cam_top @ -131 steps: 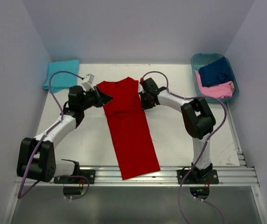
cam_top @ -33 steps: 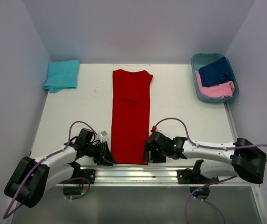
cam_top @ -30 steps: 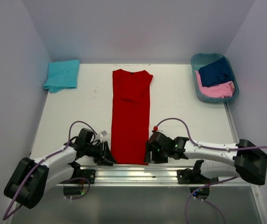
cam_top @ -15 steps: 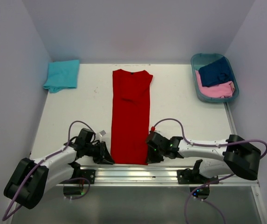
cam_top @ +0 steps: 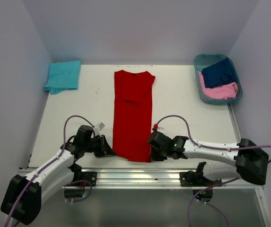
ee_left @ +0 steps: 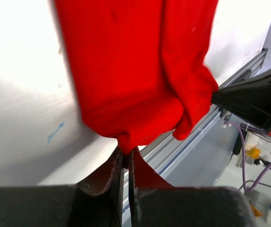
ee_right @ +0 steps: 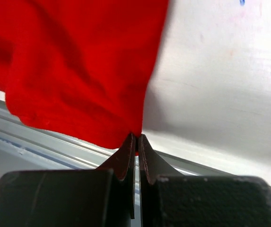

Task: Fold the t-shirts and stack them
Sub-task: Grab the bottom of the folded rectangular tshirt with both arms, then fold the folded rectangular tshirt in 1/3 of the way

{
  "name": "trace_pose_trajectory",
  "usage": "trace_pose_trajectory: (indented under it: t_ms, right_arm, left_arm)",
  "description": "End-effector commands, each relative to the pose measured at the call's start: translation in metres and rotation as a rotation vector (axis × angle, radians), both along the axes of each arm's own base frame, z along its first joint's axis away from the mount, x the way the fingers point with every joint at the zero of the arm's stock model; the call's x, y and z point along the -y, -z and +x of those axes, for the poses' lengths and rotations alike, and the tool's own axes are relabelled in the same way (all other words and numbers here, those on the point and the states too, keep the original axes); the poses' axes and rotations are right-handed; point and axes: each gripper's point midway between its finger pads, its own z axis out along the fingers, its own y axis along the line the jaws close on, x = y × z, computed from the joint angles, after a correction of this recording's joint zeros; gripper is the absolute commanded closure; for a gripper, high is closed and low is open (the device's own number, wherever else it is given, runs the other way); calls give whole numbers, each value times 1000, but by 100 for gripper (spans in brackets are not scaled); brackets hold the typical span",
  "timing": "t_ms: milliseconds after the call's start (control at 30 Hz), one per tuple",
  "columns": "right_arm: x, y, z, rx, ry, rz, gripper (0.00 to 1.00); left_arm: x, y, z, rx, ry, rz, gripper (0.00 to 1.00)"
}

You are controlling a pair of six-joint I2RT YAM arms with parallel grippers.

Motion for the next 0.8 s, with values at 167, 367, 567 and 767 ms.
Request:
trace_pose_trajectory:
  t_ms: [167, 367, 567, 767]
  right_arm:
    - [-7, -48, 53, 249, -23, -109, 100]
    - [0, -53, 83, 311, -5, -178, 100]
    - [12, -60, 129, 363, 52, -224, 100]
    - [10, -71, 175, 421, 60, -253, 100]
  left_arm:
    - [14, -37, 61, 202, -22, -1, 99]
    - [19, -55, 102, 297, -29, 56, 100]
    - [30, -73, 149, 377, -69, 59, 100]
    - [40, -63, 184, 399, -65, 89, 100]
